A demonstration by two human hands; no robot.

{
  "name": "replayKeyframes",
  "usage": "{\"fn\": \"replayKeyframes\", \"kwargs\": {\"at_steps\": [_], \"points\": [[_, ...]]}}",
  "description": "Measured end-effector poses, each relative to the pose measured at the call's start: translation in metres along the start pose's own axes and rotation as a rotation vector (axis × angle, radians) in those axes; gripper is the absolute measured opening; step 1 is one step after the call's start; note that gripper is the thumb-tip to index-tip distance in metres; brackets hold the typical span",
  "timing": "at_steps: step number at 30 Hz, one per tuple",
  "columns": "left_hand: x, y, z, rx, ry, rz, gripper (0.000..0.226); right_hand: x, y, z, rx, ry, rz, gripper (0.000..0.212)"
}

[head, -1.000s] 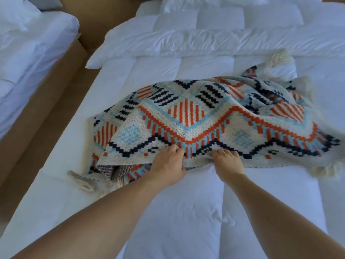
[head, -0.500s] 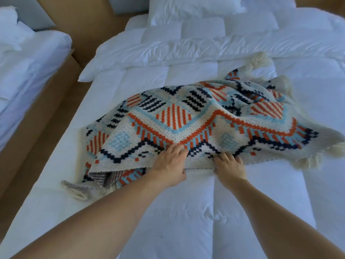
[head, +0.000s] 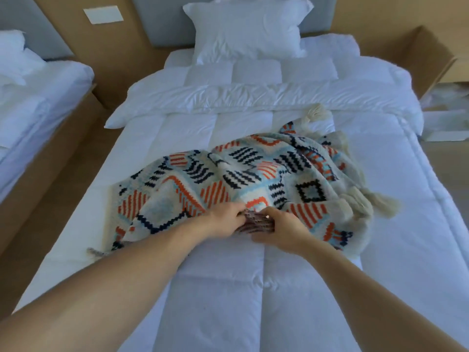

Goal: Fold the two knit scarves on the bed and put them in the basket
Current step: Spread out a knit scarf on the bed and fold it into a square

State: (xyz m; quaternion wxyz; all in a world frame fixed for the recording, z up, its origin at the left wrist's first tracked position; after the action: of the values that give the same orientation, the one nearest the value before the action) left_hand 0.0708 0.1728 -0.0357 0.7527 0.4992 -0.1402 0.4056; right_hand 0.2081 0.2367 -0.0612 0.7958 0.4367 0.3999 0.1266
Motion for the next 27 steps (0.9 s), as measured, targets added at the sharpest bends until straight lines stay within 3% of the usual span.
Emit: {"fn": "replayKeyframes", "kwargs": {"at_steps": [3, 8, 12, 14, 17, 19, 21, 23, 27], "points": [[0.031, 0.051, 0.034, 0.113, -0.01, 0.123, 0.032, 0.011, 0.025, 0.029, 0.03, -0.119, 0.188, 0.019], [0.051, 0.139, 0.102, 0.374, -0.003, 0.218, 0.027, 0.023, 0.073, 0.079, 0.188, -0.347, -0.05, 0.049], [0.056, 0.178, 0.152, 0.456, 0.058, 0.44, 0.024, -0.02, 0.126, 0.109, 0.372, -0.314, -0.299, 0.041], [0.059, 0.177, 0.178, 0.354, 0.157, 0.545, 0.016, -0.055, 0.15, 0.124, 0.422, -0.28, -0.386, 0.032], [0.067, 0.164, 0.225, -0.018, 0.317, 0.723, 0.019, -0.11, 0.176, 0.146, 0.455, -0.206, -0.468, 0.03], [0.076, 0.172, 0.255, -0.228, 0.279, 0.826, 0.02, -0.145, 0.191, 0.159, 0.458, -0.155, -0.554, 0.022], [0.079, 0.194, 0.278, -0.28, 0.217, 0.896, 0.027, -0.178, 0.208, 0.172, 0.482, -0.105, -0.584, 0.017], [0.066, 0.22, 0.288, -0.172, 0.206, 0.821, 0.026, -0.207, 0.223, 0.183, 0.515, -0.07, -0.549, 0.016], [0.033, 0.254, 0.293, 0.293, 0.112, 0.317, 0.015, -0.246, 0.223, 0.191, 0.459, -0.071, -0.286, 0.024]]}}
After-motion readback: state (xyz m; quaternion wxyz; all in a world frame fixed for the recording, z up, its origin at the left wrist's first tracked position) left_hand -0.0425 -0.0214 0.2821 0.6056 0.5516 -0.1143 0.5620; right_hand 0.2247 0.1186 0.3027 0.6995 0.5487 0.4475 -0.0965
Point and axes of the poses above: each hand's wrist, its own z-axis away from the middle knuckle, its own y-axis out of the back of the hand, x = y × z, the point moved 6 cm from there along -z, towards the middle knuckle, and after that the axes turned 13 degrees about z, right-handed, at the moved point
